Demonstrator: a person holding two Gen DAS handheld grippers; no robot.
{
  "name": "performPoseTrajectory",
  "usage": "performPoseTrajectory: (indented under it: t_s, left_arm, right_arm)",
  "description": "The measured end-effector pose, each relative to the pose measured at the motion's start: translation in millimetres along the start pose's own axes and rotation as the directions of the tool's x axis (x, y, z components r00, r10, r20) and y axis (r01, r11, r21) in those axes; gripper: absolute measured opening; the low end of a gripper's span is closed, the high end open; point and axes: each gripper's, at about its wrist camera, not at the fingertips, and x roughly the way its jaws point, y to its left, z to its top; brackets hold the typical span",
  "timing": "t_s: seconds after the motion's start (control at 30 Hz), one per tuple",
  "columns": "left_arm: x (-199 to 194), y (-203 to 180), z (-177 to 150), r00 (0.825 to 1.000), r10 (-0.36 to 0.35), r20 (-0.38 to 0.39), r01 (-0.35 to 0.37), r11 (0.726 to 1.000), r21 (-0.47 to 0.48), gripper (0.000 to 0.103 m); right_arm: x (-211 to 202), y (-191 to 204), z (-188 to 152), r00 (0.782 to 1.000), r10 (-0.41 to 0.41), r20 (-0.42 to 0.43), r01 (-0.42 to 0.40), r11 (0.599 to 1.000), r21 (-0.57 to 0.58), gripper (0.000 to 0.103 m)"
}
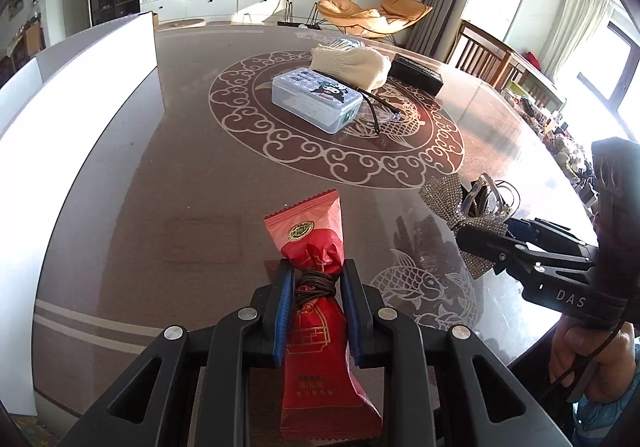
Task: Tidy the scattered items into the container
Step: 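Lower the left gripper onto the red pouch and close it, then carry the red pouch and rhinestone bag into the cardboard box and open both grippers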
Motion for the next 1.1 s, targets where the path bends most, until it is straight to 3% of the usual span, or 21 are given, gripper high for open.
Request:
performPoseTrajectory:
  t_s: [0.17,0.33,0.47,0.6,0.83,1.0,1.1]
  left_arm:
    - [-19.2,26.1,-0.2,1.000,0.015,0.027,-0.013,0.998,-0.059,0.023]
    - [-45.0,53.3,4.9,0.997,-0.009,0.072,0.018,0.992,-0.121,0.023]
    - [-87.9,90.0,22.5,0.987,-0.005,0.159,0.031,0.987,-0.160,0.023]
    - [-123.5,151.3,50.4,0.974,0.082,0.213,-0.038,0.978,-0.203,0.023]
    - [-112.3,278.3,97.3,0.969,0.202,0.140,-0.146,0.931,-0.334,0.023]
    - [-75.3,336.3,114.1,0.973,0.225,0.056,-0.184,0.895,-0.406,0.023]
    - [-51.6,352.8,120.1,0.974,0.225,0.001,-0.205,0.890,-0.407,0.023]
  right_arm:
    - [10.5,39.1,4.0,0.998,0.051,-0.030,-0.053,0.996,-0.073,0.051]
    - [14.9,89.0,25.6,0.993,0.112,-0.042,-0.117,0.979,-0.170,0.051]
    - [16.5,134.0,63.5,0.988,0.154,-0.022,-0.154,0.952,-0.265,0.051]
    - [21.5,187.0,111.8,0.978,0.208,0.008,-0.192,0.919,-0.344,0.051]
    - [66.9,293.9,193.3,0.958,0.286,0.016,-0.246,0.851,-0.465,0.051]
    - [136.9,345.6,233.3,0.978,0.210,-0.016,-0.185,0.825,-0.535,0.051]
    - [181.6,357.5,248.8,0.987,0.150,-0.057,-0.158,0.830,-0.535,0.051]
